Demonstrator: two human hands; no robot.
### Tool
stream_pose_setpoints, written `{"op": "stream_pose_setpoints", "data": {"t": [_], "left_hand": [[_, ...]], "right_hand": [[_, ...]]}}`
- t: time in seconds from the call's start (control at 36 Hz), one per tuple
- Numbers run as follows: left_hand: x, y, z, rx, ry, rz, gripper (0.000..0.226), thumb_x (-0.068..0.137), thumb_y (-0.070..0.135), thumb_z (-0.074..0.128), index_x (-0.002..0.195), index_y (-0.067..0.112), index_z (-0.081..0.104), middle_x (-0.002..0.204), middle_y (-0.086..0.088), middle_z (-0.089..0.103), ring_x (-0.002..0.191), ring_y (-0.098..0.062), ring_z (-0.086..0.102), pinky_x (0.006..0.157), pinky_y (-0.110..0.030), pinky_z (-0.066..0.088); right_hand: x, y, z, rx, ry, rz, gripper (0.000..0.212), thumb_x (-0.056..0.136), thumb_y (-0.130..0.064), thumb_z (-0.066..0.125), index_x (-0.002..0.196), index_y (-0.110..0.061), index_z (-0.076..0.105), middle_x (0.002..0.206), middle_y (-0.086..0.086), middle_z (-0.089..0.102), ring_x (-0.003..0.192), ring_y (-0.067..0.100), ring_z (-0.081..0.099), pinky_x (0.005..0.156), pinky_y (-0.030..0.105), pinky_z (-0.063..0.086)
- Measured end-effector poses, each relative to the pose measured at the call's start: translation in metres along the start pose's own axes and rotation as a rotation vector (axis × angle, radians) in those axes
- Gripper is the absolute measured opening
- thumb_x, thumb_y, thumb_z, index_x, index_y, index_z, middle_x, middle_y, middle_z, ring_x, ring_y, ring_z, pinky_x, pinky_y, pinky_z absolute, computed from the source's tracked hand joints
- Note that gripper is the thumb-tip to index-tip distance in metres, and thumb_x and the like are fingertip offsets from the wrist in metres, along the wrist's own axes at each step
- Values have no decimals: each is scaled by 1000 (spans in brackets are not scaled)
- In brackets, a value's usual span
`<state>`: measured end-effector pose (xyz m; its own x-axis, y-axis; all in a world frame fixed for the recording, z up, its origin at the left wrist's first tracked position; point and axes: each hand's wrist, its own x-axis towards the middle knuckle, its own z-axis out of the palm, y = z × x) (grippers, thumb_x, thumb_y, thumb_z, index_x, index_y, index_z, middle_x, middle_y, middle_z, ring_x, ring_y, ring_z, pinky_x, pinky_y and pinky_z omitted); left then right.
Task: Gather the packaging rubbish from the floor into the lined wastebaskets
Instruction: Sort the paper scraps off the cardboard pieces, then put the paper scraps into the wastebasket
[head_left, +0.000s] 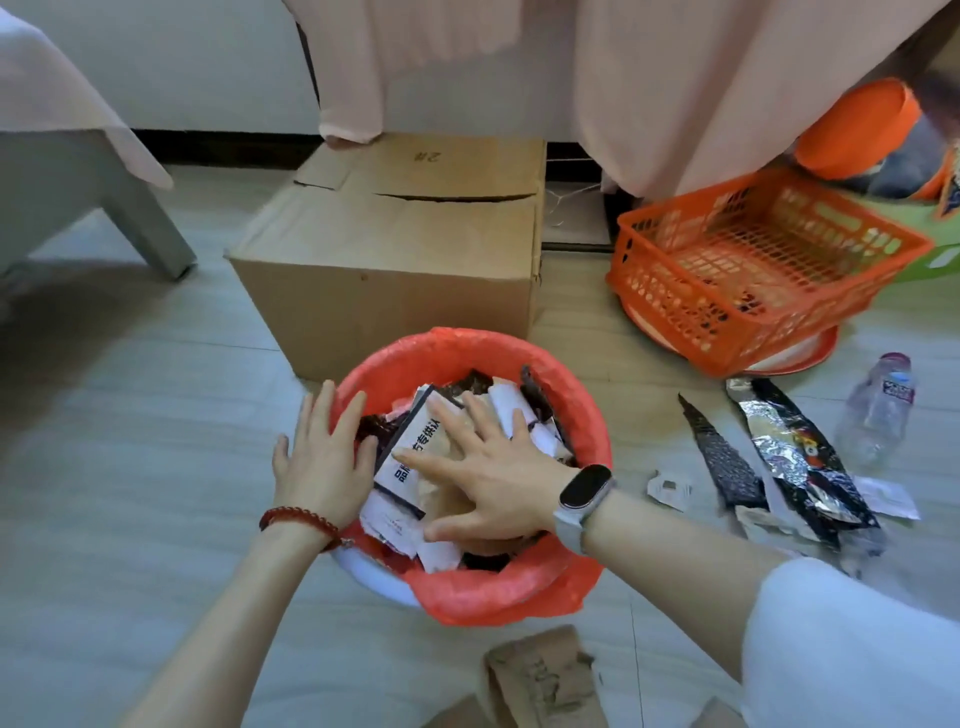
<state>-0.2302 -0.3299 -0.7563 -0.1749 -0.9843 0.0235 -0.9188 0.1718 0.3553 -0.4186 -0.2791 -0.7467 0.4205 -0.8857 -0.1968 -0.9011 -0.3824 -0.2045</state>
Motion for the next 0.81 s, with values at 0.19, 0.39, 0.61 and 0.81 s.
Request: {"op": "stream_pose_setpoints", "data": {"t": [0.19, 0.39, 0.61, 0.81], "left_hand": [[-1, -16, 4, -273, 0, -16, 50, 94, 19, 44, 142, 22, 30, 155, -7, 12, 143, -23, 6, 114, -42, 17], [-7, -7, -5, -187, 19, -51, 49, 91, 20, 48, 139, 24, 37, 153, -10, 17, 140, -26, 21, 109, -48, 27], [-2, 52, -26, -288, 210, 68, 36, 84, 6, 55, 120, 6, 57, 129, -21, 46, 117, -39, 45, 99, -45, 37], [-6, 180, -22, -348, 94, 347, 33, 87, 11, 52, 120, 9, 56, 122, -14, 50, 115, -32, 46, 97, -46, 39]], "right_hand": [[30, -3, 44, -259, -186, -18, 81, 73, -78, 40, 140, -53, 2, 155, -2, -19, 139, 43, -16, 93, 80, 0], [25, -3, 24, 13, -229, 50, 71, 80, -67, 47, 141, -51, 14, 156, -8, -12, 141, 34, -18, 100, 74, -8], [-36, 5, -59, 527, 129, 136, 38, 96, -35, 42, 131, -23, 51, 143, -2, 44, 136, 16, 28, 112, 26, 13], [-136, 63, -93, 429, 253, 365, 29, 95, -25, 45, 117, -18, 63, 120, -3, 64, 113, 11, 55, 90, 20, 39]]}}
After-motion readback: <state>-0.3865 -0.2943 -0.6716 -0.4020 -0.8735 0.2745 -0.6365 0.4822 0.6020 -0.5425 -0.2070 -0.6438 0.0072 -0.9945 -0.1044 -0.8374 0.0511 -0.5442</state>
